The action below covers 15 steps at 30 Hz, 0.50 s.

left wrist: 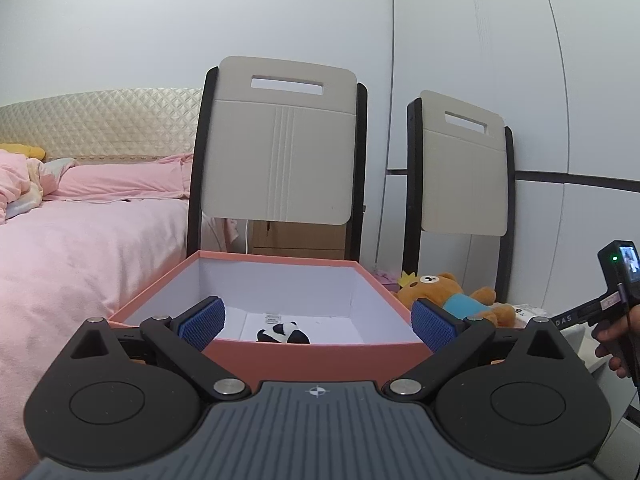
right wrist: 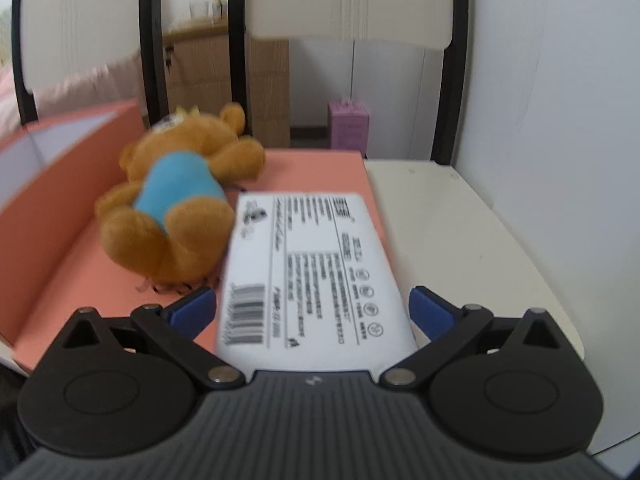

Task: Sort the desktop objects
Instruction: 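Grasp the white tissue pack with the right gripper and lift it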

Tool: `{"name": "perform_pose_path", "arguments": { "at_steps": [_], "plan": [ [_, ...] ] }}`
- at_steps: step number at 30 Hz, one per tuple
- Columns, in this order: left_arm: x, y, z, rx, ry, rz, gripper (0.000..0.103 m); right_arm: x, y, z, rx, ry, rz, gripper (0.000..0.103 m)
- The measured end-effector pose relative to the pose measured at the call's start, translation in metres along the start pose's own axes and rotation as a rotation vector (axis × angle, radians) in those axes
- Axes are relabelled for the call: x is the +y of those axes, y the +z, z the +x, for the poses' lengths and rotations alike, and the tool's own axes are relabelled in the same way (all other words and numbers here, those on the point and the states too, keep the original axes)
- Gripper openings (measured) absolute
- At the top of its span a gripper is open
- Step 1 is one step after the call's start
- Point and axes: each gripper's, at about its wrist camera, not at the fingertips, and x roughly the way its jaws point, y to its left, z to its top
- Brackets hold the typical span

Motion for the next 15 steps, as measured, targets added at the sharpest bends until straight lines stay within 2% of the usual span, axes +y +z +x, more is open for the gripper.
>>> {"name": "perform_pose_path", "arguments": {
  "at_steps": [2,4,6,8,15],
  "plan": [
    [0.000,-0.001,0.000,0.001,0.002,0.003,0.101,0.001,0.000,0.007,0.020,-0.019,0.000,0.103],
    [0.001,0.000,0.000,0.003,0.004,0.005,0.101,-0.003,-0.001,0.009,0.025,-0.014,0.057,0.102],
    [0.002,0.000,-0.001,-0.001,0.005,0.004,0.101,-0.008,-0.001,0.009,0.027,0.016,0.112,0.090],
    [0.002,0.000,-0.001,-0.005,0.008,0.002,0.101,-0.007,0.000,0.004,0.021,-0.006,0.127,0.089],
    [0.004,-0.001,-0.001,-0.006,0.024,0.002,0.101,-0.007,0.014,-0.031,-0.074,-0.035,0.161,0.087]
  ]
}}
